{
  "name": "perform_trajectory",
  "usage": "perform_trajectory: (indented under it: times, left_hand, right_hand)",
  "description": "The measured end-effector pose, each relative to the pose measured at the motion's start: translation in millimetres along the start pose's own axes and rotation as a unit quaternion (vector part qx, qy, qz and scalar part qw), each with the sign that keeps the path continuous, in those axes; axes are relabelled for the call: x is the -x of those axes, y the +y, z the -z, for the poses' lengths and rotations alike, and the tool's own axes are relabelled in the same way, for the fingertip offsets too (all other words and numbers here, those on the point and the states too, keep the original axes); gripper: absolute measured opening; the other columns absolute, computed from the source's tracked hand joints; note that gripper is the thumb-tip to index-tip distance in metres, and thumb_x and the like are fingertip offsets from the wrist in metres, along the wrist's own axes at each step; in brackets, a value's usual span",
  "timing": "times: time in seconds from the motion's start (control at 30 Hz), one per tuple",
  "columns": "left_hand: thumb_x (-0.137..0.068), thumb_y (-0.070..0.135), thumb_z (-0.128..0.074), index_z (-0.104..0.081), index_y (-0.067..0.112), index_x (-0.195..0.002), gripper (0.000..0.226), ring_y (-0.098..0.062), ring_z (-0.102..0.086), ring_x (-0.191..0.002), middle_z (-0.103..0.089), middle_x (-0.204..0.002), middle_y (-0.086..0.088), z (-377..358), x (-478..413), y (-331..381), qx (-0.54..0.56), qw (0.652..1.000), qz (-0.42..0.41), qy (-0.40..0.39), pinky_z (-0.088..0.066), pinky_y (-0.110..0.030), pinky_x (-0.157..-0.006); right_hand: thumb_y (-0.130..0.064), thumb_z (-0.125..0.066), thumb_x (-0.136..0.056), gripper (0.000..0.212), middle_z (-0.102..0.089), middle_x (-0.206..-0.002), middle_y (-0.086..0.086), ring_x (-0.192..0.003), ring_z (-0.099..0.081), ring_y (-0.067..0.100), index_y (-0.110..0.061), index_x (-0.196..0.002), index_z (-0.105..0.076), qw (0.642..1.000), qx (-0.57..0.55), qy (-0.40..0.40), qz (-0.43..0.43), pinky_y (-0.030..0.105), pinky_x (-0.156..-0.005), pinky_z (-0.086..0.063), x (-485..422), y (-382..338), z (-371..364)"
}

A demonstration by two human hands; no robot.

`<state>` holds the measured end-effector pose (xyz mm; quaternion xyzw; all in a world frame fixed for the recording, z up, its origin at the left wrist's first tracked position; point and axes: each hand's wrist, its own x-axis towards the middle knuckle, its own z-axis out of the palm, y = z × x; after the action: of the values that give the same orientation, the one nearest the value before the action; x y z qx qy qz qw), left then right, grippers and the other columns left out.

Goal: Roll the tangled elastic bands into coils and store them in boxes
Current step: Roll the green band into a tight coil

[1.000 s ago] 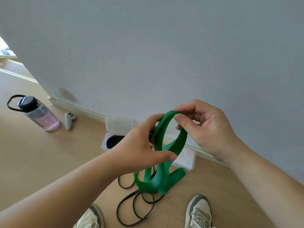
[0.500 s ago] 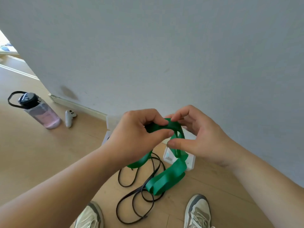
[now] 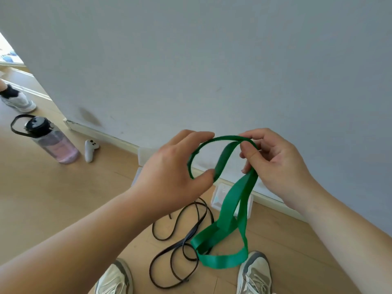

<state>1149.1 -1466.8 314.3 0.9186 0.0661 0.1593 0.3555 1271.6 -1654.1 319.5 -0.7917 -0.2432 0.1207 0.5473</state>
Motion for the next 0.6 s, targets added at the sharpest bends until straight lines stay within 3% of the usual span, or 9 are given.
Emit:
perform_trajectory:
  times: [0.1,0.2,0.27,0.37,0.43,0.53,0.6]
  left_hand:
    - [-0.075,0.07,-0.074,-0.043,0.037,-0.149,0.087,0.004,-0.055,-0.122,-0.048,-0.141,0.027,-4,1,6,-0.005,1.0,0.01,-0.029,-0.058,-0.031,-0.092]
    - [-0.077,0.08,-0.062,-0.048,0.038,-0.14,0.077,0.005,-0.057,-0.119,-0.055,-0.134,0.026,-11,3,12,0.033,0.998,0.038,-0.04,-0.055,-0.029,-0.095]
    - [-0.085,0.07,-0.061,-0.057,0.036,-0.122,0.051,0.003,-0.062,-0.111,-0.066,-0.117,0.022,-12,0,15,0.103,0.991,0.079,-0.026,-0.055,-0.027,-0.09]
    - [-0.096,0.038,-0.069,-0.064,0.027,-0.105,0.015,-0.007,-0.07,-0.097,-0.075,-0.1,0.01,-10,-6,15,0.278,0.951,0.136,-0.03,-0.057,-0.034,-0.082]
    - [-0.094,0.027,-0.075,-0.061,0.024,-0.11,0.021,-0.018,-0.073,-0.096,-0.077,-0.105,0.001,-8,-7,15,0.358,0.919,0.151,-0.07,-0.061,-0.042,-0.082]
    - [-0.087,0.026,-0.082,-0.054,0.027,-0.118,0.042,-0.035,-0.071,-0.102,-0.076,-0.111,-0.008,-10,-4,18,0.426,0.88,0.178,-0.111,-0.061,-0.048,-0.086]
    - [-0.078,0.025,-0.09,-0.052,0.035,-0.119,0.057,-0.034,-0.074,-0.098,-0.075,-0.107,-0.011,-11,-3,18,0.409,0.884,0.193,-0.12,-0.064,-0.047,-0.086]
  right_hand:
    - [-0.025,-0.065,-0.098,0.015,-0.07,-0.086,-0.005,-0.075,-0.068,0.025,-0.039,-0.101,-0.071,0.999,0.036,-0.007,0.014,0.041,-0.075,-0.06,2,3,-2]
    - [-0.023,-0.066,-0.098,0.016,-0.07,-0.087,-0.012,-0.077,-0.066,0.011,-0.037,-0.104,-0.071,0.995,0.079,-0.022,0.049,0.027,-0.071,-0.055,5,0,-7]
    - [-0.021,-0.067,-0.098,0.017,-0.072,-0.093,-0.013,-0.086,-0.067,0.01,-0.034,-0.107,-0.071,0.993,0.091,-0.023,0.067,0.024,-0.075,-0.055,6,-1,-8]
    - [-0.019,-0.066,-0.098,0.016,-0.074,-0.094,-0.009,-0.086,-0.071,0.013,-0.03,-0.108,-0.071,0.997,0.048,-0.022,0.053,0.03,-0.081,-0.059,6,-5,-7]
    - [-0.018,-0.066,-0.098,0.015,-0.075,-0.093,-0.008,-0.084,-0.073,0.013,-0.028,-0.107,-0.071,0.999,0.003,-0.008,0.033,0.031,-0.078,-0.061,7,-7,-7]
    - [-0.023,-0.066,-0.097,0.013,-0.075,-0.094,-0.01,-0.087,-0.074,0.009,-0.028,-0.109,-0.069,0.999,0.007,0.003,0.032,0.027,-0.077,-0.06,9,-8,-9]
    - [-0.026,-0.065,-0.098,0.013,-0.075,-0.094,-0.01,-0.086,-0.075,0.01,-0.029,-0.11,-0.068,0.999,0.015,0.011,0.027,0.03,-0.077,-0.061,8,-7,-10]
